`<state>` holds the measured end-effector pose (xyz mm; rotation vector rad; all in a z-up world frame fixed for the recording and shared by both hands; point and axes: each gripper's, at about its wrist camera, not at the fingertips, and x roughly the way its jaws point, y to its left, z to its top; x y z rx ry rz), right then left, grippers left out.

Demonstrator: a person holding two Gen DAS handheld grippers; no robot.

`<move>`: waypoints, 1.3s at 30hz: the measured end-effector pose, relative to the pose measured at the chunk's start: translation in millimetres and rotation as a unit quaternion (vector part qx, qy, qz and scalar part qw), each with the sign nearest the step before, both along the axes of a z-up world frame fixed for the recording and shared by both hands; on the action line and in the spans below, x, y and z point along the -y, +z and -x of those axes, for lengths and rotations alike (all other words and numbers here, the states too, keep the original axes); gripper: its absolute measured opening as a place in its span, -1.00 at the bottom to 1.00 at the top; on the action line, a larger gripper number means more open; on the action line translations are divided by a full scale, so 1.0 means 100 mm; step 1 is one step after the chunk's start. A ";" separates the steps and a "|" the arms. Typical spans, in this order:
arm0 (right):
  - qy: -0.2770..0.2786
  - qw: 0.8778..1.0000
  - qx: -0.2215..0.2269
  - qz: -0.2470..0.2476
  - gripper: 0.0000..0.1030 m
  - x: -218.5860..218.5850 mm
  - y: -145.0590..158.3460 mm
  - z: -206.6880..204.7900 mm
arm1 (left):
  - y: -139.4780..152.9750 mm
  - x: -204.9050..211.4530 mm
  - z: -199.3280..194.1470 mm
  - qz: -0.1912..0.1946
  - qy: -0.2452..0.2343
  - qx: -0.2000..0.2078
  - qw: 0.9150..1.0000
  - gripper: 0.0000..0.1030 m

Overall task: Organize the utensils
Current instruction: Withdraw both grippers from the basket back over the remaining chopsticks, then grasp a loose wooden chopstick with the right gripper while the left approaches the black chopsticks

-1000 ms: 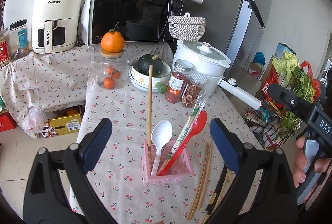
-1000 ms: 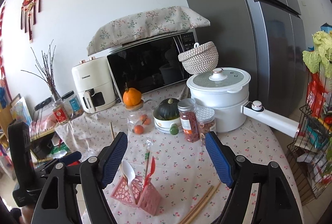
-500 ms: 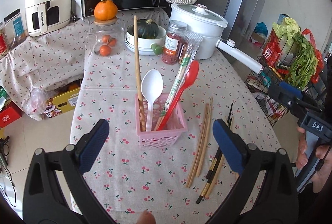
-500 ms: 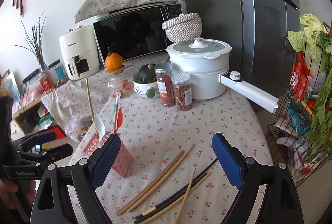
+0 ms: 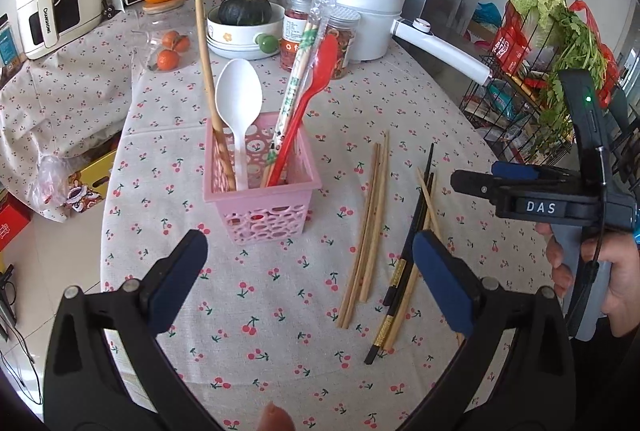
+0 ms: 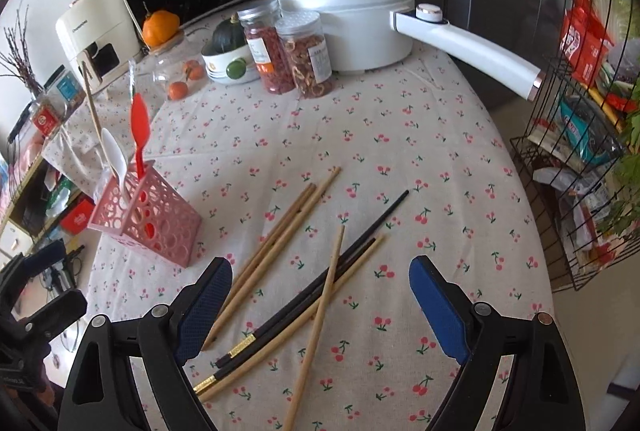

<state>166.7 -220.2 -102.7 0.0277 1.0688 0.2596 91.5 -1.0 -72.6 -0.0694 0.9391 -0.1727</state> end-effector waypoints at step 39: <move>-0.082 0.987 -0.127 -0.048 -0.87 1.27 -0.44 -0.09 | -0.76 1.63 -0.86 0.007 -0.160 -0.177 0.971 -0.61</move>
